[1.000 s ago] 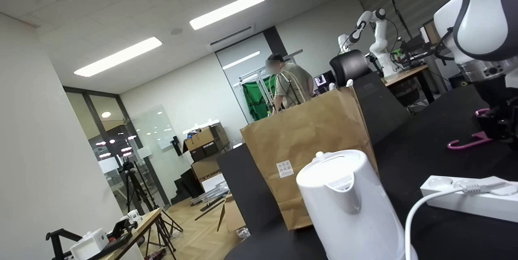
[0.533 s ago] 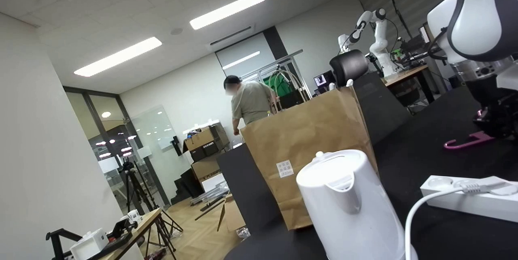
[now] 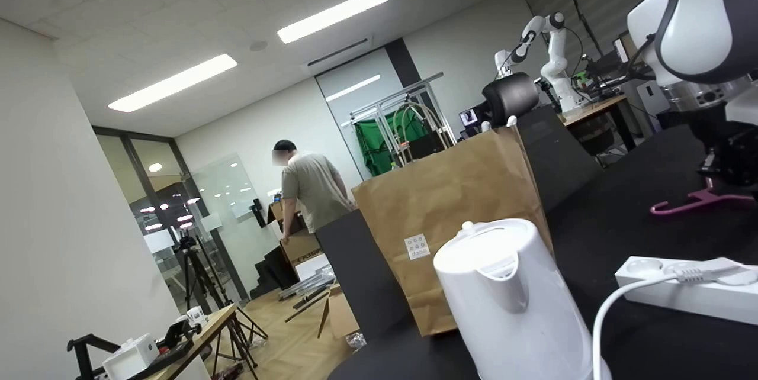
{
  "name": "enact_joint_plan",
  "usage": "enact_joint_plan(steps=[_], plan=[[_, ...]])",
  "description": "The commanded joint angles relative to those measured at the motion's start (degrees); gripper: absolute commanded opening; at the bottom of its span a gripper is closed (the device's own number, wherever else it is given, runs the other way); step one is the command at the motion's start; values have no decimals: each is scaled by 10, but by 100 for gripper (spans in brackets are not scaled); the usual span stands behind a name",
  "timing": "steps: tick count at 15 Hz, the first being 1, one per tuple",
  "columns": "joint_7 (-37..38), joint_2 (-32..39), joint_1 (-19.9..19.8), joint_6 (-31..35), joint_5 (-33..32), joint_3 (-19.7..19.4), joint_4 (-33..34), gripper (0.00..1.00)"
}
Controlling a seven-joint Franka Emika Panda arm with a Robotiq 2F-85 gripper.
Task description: Hang the pink clothes hanger on the rail
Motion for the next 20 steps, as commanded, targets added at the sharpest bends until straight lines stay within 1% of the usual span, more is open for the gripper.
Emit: enact_joint_plan(steps=[1, 2, 3, 7, 10, 11, 12, 16, 20], plan=[[14, -26, 0, -16, -8, -2, -11, 34], [14, -27, -1, -18, -7, 0, -11, 40], [12, -28, -3, -20, -5, 3, -11, 47], [10, -28, -10, -22, 0, 8, -11, 73], [0, -23, -24, -7, 8, 21, -13, 94], [-2, -23, -28, -5, 11, 25, -14, 99], [-3, -22, -33, -1, 14, 29, -14, 100], [-8, -18, -45, 3, 22, 42, -14, 100], [-20, -15, -60, 34, 35, 58, -17, 100]])
